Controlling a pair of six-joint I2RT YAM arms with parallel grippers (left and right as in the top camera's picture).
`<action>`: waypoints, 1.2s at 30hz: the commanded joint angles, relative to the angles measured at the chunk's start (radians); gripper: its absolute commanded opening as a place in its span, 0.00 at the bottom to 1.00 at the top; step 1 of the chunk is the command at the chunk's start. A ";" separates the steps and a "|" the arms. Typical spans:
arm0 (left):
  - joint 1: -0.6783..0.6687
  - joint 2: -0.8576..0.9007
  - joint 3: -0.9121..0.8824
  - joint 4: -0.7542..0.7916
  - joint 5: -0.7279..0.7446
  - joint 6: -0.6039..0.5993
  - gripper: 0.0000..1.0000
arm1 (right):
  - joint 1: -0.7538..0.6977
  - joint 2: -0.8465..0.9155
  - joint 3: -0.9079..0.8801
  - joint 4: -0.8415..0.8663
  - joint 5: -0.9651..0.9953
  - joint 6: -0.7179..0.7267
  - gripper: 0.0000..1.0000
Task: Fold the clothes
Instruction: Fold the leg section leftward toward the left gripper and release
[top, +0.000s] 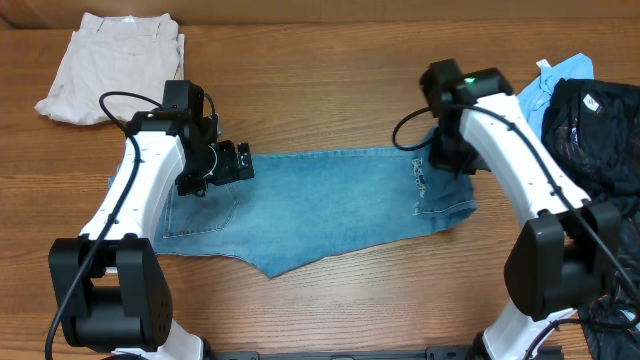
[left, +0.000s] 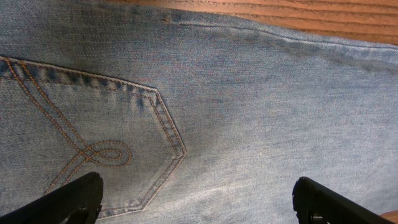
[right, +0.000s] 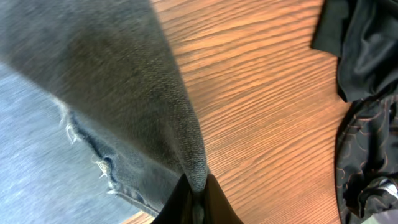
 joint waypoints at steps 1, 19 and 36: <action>-0.003 -0.006 -0.006 0.000 -0.005 -0.003 1.00 | 0.072 -0.032 -0.001 0.022 0.025 0.023 0.04; -0.003 -0.006 -0.006 -0.003 -0.004 -0.003 1.00 | 0.412 -0.031 -0.105 0.171 -0.003 0.146 0.04; -0.003 -0.006 -0.006 -0.012 0.000 -0.003 1.00 | 0.432 -0.023 -0.106 0.294 -0.235 0.176 0.29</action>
